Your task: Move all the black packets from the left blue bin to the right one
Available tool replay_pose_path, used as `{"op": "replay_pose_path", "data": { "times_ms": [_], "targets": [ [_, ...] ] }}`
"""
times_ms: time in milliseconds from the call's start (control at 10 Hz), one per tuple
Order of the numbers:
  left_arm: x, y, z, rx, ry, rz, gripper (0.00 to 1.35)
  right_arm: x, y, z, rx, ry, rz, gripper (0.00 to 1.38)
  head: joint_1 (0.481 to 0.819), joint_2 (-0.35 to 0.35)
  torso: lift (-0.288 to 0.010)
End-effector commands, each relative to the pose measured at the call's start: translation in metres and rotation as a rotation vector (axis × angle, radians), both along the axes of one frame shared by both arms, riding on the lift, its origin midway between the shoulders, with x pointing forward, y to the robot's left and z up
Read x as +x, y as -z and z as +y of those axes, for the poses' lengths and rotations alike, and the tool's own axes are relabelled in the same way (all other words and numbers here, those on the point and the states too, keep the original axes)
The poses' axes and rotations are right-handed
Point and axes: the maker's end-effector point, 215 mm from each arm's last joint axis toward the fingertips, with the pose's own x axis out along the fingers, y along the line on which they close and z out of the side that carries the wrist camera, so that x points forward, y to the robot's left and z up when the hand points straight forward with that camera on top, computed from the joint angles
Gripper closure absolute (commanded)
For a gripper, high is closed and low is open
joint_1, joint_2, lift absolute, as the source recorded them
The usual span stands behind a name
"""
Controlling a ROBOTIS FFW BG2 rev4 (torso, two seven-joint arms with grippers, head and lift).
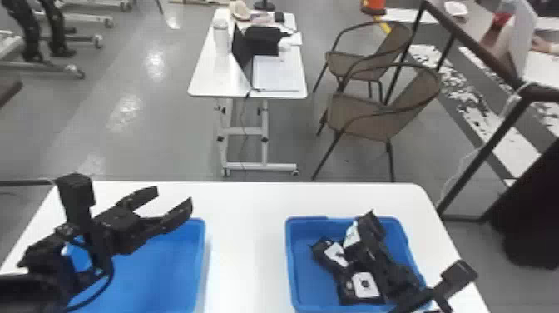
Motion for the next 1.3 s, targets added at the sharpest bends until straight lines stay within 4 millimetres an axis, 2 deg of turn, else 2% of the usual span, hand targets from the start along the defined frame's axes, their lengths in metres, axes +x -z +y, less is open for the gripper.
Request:
{"op": "replay_pose_path", "data": {
  "times_ms": [0, 100, 200, 300, 400, 600, 800, 900, 1000, 1200],
  "targets": [
    [-0.003, -0.008, 0.023, -0.016, -0.052, -0.010, 0.16, -0.009, 0.025, 0.002, 0.025, 0.006, 0.056, 1.12, 0.695, -0.056, 0.000],
    [-0.001, -0.016, 0.033, -0.015, -0.069, -0.026, 0.16, -0.011, 0.032, -0.004, 0.004, 0.009, 0.071, 0.72, 0.695, -0.036, 0.000],
    [0.000, -0.025, 0.042, -0.006, -0.083, -0.046, 0.16, -0.011, 0.030, -0.016, -0.035, 0.023, 0.065, 0.31, 0.695, -0.021, 0.000],
    [0.000, -0.032, 0.051, 0.018, -0.098, -0.077, 0.17, -0.014, 0.025, -0.028, -0.092, 0.032, 0.058, 0.06, 0.695, -0.020, 0.000],
    [-0.003, -0.034, 0.057, 0.031, -0.107, -0.093, 0.18, -0.018, 0.015, -0.046, -0.204, 0.036, 0.048, 0.09, 0.695, -0.021, 0.000],
    [-0.011, -0.050, 0.069, 0.101, -0.123, -0.195, 0.18, -0.036, -0.029, -0.075, -0.475, 0.036, -0.032, 0.17, 0.695, -0.040, 0.000],
    [-0.035, -0.055, 0.082, 0.118, -0.153, -0.276, 0.18, -0.061, -0.073, -0.084, -0.654, 0.056, -0.139, 0.17, 0.695, -0.057, 0.000],
    [-0.050, -0.068, 0.085, 0.125, -0.173, -0.384, 0.18, -0.073, -0.093, -0.093, -0.730, 0.091, -0.193, 0.17, 0.695, -0.058, 0.000],
    [-0.066, -0.061, 0.085, 0.091, -0.189, -0.402, 0.18, -0.089, -0.096, -0.097, -0.758, 0.101, -0.204, 0.17, 0.695, -0.063, 0.000],
    [-0.092, -0.041, 0.074, 0.117, -0.197, -0.384, 0.18, -0.125, -0.086, -0.096, -0.798, 0.088, -0.180, 0.17, 0.695, -0.077, 0.000]
  ]
}}
